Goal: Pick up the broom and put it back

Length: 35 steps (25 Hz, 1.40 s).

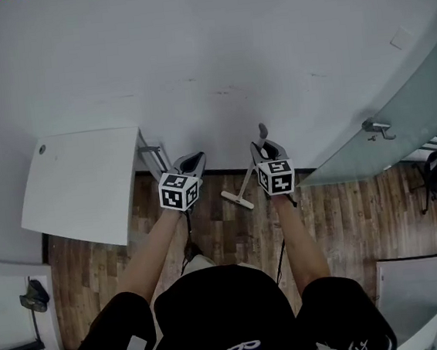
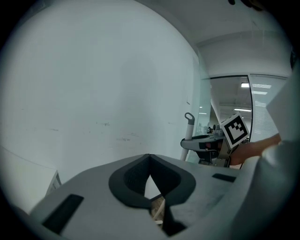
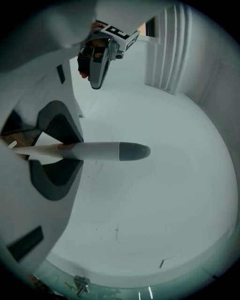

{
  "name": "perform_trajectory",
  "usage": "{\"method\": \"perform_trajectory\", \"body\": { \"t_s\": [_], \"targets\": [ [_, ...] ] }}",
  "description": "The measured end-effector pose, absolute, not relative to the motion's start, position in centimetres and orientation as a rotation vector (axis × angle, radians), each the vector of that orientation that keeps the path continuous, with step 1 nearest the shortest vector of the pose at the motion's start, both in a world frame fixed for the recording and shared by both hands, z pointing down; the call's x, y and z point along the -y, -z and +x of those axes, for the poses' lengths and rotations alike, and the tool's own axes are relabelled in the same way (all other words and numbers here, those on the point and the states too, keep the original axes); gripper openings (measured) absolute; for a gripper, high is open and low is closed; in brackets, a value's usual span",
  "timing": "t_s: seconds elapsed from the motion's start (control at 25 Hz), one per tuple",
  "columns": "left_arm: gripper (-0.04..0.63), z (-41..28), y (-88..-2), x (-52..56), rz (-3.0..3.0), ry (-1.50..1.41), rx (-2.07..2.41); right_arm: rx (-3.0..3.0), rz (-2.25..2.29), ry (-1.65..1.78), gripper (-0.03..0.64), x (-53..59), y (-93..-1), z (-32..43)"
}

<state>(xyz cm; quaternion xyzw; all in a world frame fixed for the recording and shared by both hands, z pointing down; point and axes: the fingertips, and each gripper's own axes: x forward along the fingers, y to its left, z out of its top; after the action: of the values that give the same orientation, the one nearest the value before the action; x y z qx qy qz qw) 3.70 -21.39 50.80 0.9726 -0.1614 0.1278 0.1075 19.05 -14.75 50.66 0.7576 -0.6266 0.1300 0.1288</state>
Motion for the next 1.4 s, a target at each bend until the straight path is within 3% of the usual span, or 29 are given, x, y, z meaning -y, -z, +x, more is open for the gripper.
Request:
{"method": "perform_trajectory", "body": {
  "t_s": [1.4],
  "targets": [
    [0.017,1.5,-49.7,6.9,2.869,-0.373,0.525,1.829,2.208,-0.359,0.115,-3.2,-50.2,17.5]
  ]
}}
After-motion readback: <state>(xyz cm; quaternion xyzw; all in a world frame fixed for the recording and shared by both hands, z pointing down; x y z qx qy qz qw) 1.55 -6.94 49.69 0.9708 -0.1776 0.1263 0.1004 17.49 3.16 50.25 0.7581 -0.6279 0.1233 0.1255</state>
